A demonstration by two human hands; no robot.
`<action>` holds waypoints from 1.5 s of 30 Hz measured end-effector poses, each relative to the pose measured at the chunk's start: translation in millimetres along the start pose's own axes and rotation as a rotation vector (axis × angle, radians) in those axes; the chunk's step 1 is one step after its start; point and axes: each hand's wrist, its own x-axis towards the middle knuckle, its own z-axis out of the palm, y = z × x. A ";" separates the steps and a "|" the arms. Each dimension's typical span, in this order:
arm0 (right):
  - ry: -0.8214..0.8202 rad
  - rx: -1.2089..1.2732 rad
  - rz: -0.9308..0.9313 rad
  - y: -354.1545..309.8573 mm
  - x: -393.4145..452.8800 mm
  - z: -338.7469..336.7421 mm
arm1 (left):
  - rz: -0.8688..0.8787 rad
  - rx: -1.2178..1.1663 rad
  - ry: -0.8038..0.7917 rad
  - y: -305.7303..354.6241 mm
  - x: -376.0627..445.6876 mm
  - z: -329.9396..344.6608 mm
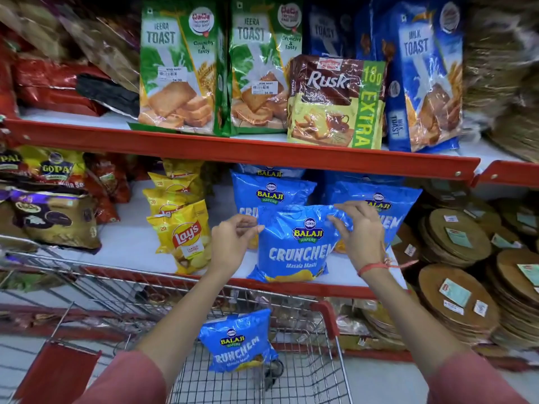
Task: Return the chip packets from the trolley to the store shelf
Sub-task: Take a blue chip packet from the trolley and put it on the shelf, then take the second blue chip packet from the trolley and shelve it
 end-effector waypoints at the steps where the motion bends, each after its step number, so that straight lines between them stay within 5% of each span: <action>1: 0.002 0.028 -0.040 -7.0 -9.5 2.6 | -0.010 -0.003 -0.012 -6.1 -6.4 -2.1; 8: -0.452 0.236 -0.019 -36.3 -83.4 47.7 | -0.137 -0.002 -0.057 -76.0 -55.1 -14.4; 17: -0.925 0.016 0.456 -19.7 -160.3 127.6 | -0.434 0.314 -0.166 -177.4 -108.3 -26.2; 20: -0.952 0.067 0.521 -10.2 -169.4 149.1 | -0.485 0.528 -0.255 -195.2 -110.8 -22.3; 24: -0.929 0.288 0.689 -4.1 -174.4 177.9 | -0.460 0.889 -0.584 -217.9 -106.7 -7.4; 29: -0.799 0.207 0.699 5.1 -189.7 200.3 | -0.362 1.075 -0.627 -247.3 -107.2 2.3; 37: -0.677 0.209 0.669 -7.0 -213.9 191.3 | -0.513 0.765 -0.485 -254.7 -129.1 -17.6; 45: -0.517 0.258 0.580 -20.2 -220.0 103.0 | -0.309 0.533 -0.337 -197.3 -147.5 -54.0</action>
